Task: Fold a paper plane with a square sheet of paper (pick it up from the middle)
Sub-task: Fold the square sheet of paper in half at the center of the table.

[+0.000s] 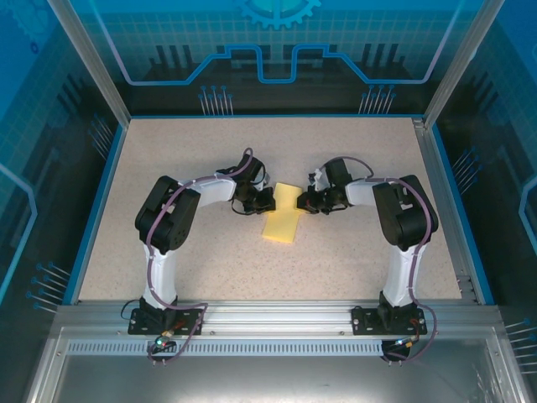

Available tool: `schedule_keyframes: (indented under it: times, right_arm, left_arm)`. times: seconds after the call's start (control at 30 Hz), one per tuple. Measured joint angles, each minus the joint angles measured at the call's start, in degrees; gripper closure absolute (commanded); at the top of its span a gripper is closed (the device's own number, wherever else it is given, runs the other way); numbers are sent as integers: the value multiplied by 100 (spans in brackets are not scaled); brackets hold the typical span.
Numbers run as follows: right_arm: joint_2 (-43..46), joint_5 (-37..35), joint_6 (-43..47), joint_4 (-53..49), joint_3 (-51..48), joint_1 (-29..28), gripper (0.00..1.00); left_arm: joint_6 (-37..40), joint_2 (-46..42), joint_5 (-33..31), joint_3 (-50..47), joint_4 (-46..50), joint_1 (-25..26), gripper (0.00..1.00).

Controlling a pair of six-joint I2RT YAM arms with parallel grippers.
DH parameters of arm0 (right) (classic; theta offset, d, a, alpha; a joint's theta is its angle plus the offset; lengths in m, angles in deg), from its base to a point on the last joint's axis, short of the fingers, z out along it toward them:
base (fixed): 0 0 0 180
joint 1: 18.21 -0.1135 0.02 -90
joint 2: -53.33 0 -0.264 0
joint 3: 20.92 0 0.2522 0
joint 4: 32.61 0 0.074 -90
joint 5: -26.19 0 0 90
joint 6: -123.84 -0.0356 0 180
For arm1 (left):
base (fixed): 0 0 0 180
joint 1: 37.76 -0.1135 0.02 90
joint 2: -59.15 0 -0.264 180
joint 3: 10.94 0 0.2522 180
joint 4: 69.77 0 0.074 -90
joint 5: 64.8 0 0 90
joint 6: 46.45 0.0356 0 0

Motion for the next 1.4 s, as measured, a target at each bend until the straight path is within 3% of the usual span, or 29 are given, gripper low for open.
schedule_keyframes:
  times: [1.4]
  right_arm:
    - [-457,-245,63,-756,1178,232,98]
  left_arm:
    - [15,0,2,0,0,0,100]
